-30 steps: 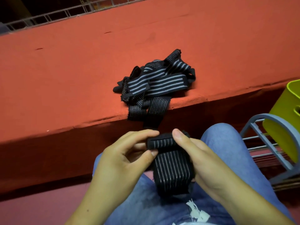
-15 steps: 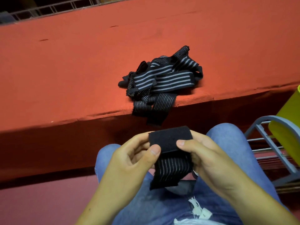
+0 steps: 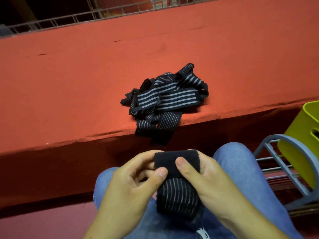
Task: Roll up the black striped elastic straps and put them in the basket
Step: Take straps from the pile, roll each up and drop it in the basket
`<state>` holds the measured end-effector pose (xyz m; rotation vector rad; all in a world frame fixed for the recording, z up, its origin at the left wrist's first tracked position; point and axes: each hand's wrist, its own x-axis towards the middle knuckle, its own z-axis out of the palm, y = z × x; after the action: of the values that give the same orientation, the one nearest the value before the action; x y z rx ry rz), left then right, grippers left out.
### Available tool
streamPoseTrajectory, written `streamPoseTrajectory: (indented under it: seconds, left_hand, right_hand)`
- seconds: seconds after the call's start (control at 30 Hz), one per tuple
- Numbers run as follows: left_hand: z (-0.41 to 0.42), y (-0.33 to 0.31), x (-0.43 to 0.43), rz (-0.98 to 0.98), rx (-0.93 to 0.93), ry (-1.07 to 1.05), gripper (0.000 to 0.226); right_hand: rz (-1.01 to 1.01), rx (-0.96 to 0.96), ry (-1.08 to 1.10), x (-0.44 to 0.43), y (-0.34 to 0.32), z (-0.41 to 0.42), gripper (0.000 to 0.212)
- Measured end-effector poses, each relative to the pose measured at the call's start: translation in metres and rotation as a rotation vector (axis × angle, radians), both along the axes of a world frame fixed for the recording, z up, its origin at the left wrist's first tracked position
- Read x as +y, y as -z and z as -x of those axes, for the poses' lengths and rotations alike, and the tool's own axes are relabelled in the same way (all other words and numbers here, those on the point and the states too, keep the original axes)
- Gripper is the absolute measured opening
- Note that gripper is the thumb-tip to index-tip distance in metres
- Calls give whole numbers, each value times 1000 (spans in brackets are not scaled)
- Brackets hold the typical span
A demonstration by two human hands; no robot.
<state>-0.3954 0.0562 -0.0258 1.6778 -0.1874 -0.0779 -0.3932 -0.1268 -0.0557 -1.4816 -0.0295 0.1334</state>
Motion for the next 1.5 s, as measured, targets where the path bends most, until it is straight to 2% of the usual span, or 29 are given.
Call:
streamPoseTrajectory:
  seconds: [0.13,0.47,0.53,0.7,0.97,1.2,1.37,1.5]
  left_hand:
    - [-14,-2,-6,-12,-30,15,28]
    - [-26,3,-13,-23,-54,-55,33]
    - [-24,5,-13,-51,-65,-61,35]
    - [-21,9,-14,-134,-75,-51,51]
    - [-22,14,-13,2,30,-4,39]
    - [-23,23,-15,-2,42,-4,57]
    - [-23,21,-19,9,45,-29,37]
    - [-22,18,-19,-16,34,-51,44]
  right_hand:
    - [-74,57,22,-4,1,-11,29]
    - [-180,285,-99,-18,16,-21,82]
    - [-185,304,-101,-17,17,-21,86]
    - [-191,290,-81,-20,17,-20,73]
    - [-220,245,-10,-21,15,-17,39]
    - [-179,169,-54,-24,18,-17,34]
    - [-185,172,-18,-25,24,-17,49]
    - [-180,165,-36,-25,24,-16,44]
